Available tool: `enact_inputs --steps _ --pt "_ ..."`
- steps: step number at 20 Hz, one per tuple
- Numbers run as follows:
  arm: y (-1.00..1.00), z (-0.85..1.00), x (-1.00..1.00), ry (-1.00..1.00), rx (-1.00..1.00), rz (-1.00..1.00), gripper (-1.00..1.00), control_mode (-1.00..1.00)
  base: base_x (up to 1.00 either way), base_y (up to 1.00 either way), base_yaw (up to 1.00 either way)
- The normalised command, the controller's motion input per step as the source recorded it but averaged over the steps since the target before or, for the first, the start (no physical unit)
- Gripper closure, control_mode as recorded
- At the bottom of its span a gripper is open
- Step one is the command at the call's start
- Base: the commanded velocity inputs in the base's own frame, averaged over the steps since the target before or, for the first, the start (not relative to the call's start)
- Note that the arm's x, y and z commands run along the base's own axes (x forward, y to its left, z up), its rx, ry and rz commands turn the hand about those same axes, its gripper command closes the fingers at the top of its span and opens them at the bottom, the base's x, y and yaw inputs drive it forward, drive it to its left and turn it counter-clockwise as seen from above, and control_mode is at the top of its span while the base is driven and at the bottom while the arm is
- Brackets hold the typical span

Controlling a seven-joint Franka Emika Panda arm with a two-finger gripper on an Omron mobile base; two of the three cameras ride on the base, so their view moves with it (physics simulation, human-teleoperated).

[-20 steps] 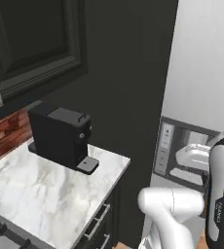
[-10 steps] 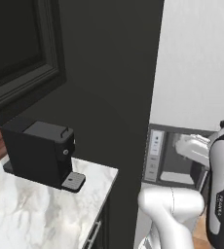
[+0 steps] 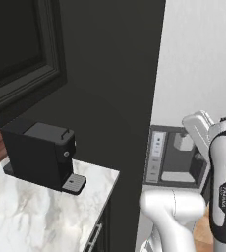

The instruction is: Take the pear and lemon from the highest rack and move them to the second highest rack where the mushroom and mango are located, to maximize freezer space. Close the freezer door after rearranging.

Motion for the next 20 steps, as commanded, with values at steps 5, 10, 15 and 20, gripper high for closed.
enact_inputs --steps 5,10,15,20 --pt "-0.52 0.30 0.47 0.00 0.44 -0.46 -1.00 -1.00 0.00 0.00 0.00" --pt "-0.50 0.25 0.62 0.10 0.32 -0.62 -1.00 -1.00 0.00 0.00 0.00" --pt "-0.37 0.07 0.74 0.03 0.15 -0.51 -1.00 -1.00 0.00 0.00 0.00" --pt "-0.18 0.00 0.75 0.00 0.15 -0.05 -1.00 -1.00 0.00 0.00 0.00"
